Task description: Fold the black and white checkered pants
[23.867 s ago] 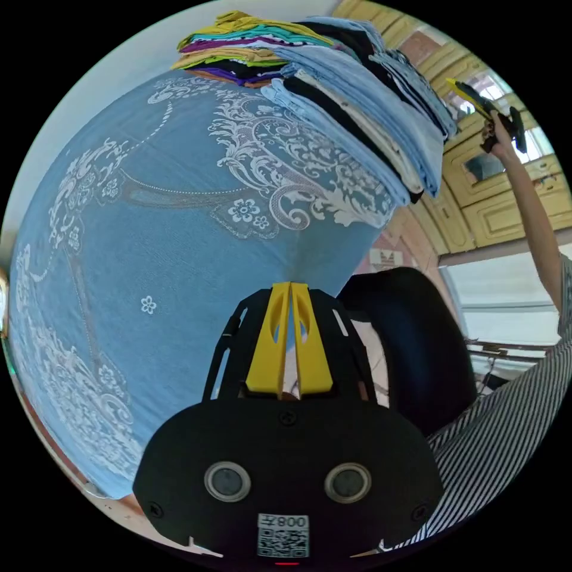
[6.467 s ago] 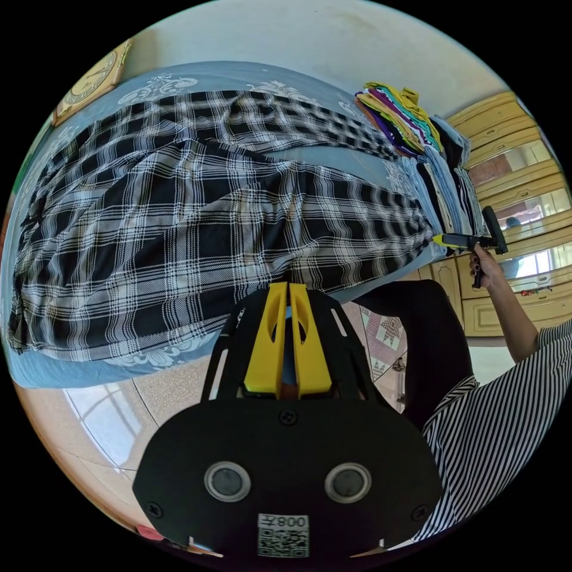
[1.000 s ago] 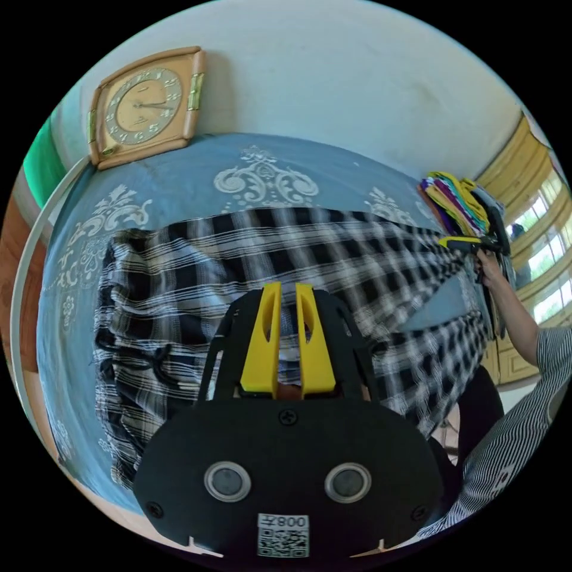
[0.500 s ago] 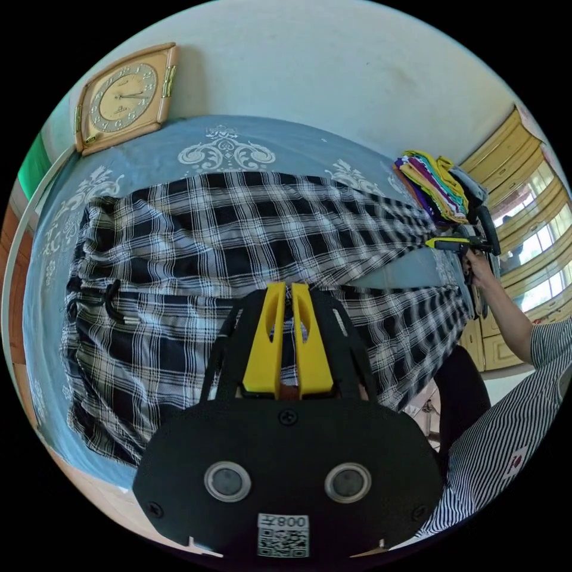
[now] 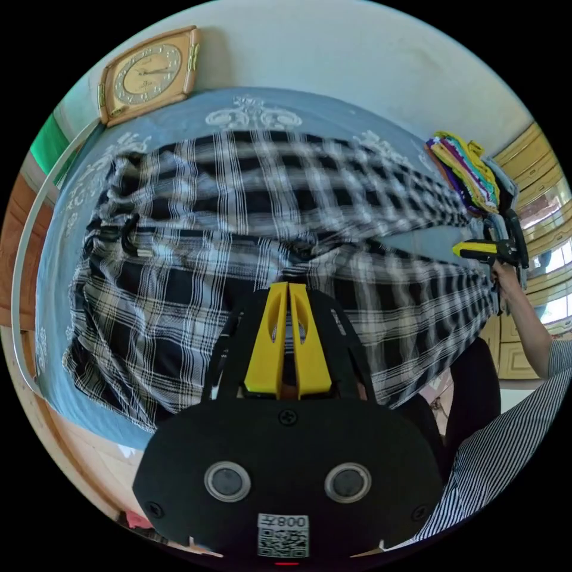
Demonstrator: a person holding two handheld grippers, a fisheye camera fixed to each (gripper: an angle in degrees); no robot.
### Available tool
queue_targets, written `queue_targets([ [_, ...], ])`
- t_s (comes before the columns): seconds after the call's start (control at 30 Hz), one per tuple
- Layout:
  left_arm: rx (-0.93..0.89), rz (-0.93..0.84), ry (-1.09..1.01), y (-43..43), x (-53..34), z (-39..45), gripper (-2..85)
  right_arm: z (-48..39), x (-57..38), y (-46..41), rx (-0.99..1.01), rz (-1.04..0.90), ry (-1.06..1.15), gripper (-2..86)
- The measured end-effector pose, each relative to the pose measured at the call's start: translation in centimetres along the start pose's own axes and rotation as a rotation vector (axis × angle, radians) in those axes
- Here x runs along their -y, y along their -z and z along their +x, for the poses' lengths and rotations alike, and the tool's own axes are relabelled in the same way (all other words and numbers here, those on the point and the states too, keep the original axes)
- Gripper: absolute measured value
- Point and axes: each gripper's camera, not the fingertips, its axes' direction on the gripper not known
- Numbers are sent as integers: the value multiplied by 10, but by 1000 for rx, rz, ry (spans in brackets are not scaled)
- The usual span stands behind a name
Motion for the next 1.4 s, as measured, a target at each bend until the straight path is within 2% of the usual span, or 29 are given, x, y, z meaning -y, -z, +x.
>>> queue_targets([
  [0.13, -78, -31, 47, 5, 7, -4, 5, -8, -6, -4, -58, 35, 14, 2],
  [0.2, -68, 41, 42, 18, 11, -3, 6, -6, -4, -5, -42, 14, 4, 3],
  [0.3, -44, 121, 12, 40, 29, -11, 12, 0, 6, 5, 59, 67, 17, 5],
  [0.5, 96, 48, -7, 51, 95, -52, 46, 5, 83, 21, 224, 222, 121, 27],
  [0.7, 143, 67, 102, 66, 138, -93, 72, -23, 178, 10, 187, 208, 254, 69],
  [0.87, 263, -10, 93, 67, 165, -108, 82, -50, 230, -9, 183, 174, 334, 76],
  [1.23, 330, -111, 67, 50, 181, -119, 85, -92, 268, -49, 53, 113, 411, 77],
  [1.4, 317, -92, 48, 50, 174, -114, 67, -105, 270, -67, 6, 88, 415, 73],
])
